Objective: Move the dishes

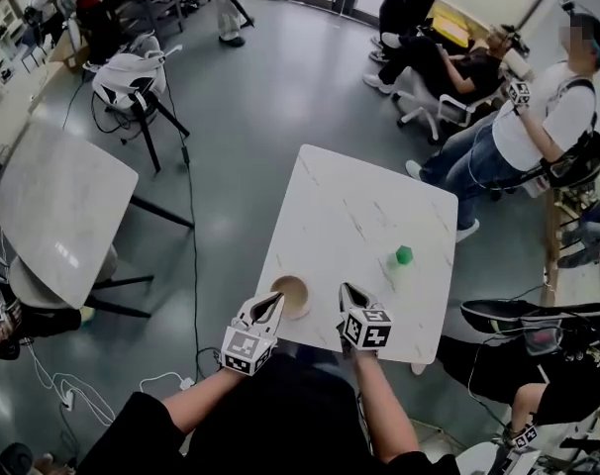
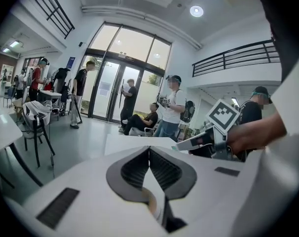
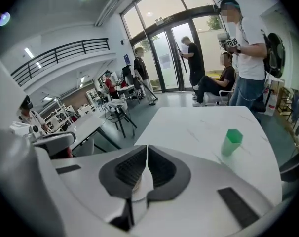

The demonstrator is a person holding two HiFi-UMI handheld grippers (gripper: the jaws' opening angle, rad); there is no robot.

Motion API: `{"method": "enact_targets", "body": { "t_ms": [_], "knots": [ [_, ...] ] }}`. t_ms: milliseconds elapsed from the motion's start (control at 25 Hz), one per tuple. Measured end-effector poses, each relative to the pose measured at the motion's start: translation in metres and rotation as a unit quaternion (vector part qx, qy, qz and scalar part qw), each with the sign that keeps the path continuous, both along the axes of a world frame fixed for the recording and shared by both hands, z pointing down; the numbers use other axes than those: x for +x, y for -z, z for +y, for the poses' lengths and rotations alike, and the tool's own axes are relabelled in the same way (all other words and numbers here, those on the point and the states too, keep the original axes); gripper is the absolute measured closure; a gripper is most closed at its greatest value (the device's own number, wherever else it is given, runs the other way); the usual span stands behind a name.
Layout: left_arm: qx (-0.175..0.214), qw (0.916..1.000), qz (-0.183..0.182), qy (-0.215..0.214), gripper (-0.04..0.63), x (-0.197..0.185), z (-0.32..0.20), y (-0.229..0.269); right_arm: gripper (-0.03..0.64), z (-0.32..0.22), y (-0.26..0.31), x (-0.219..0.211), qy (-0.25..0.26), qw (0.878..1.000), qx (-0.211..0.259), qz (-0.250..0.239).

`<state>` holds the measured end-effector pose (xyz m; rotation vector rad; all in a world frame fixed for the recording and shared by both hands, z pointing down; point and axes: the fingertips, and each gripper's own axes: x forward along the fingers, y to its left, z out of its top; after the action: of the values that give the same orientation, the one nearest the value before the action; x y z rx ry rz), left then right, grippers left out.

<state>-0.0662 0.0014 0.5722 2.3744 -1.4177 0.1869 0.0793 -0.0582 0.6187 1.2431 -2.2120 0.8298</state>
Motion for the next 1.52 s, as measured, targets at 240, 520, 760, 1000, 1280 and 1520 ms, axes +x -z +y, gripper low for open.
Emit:
{"method": "enact_targets", "body": {
  "t_ms": [240, 520, 760, 1000, 1280, 1520],
  "knots": [
    [-0.018, 0.9996, -0.006, -0.02, 0.578, -0.022, 0.02, -0.016, 0.594, 0.036, -0.017, -0.044, 0.02, 0.999, -0.025, 0.009],
    [-0.035, 0.9983, -0.006, -0.047, 0.578, -0.035, 0.022, -0.034, 0.594, 0.053, -0.037, -0.059, 0.012, 0.999, -0.04, 0.034],
    [-0.046, 0.9972, -0.008, -0.058, 0.578, -0.042, 0.023, -0.046, 0.592, 0.06, -0.075, -0.06, 0.007, 0.996, -0.072, 0.058],
    [-0.053, 0.9968, -0.006, -0.059, 0.578, -0.045, 0.018, -0.05, 0.582, 0.053, -0.114, -0.066, 0.022, 0.991, -0.112, 0.076],
    [-0.062, 0.9966, -0.007, -0.054, 0.578, -0.044, 0.01, -0.053, 0.515, 0.042, -0.151, -0.051, 0.001, 0.985, -0.155, 0.077],
    [-0.069, 0.9958, -0.015, -0.058, 0.578, -0.042, 0.0, -0.059, 0.517, 0.045, -0.172, -0.064, 0.008, 0.98, -0.194, 0.04]
  ]
}}
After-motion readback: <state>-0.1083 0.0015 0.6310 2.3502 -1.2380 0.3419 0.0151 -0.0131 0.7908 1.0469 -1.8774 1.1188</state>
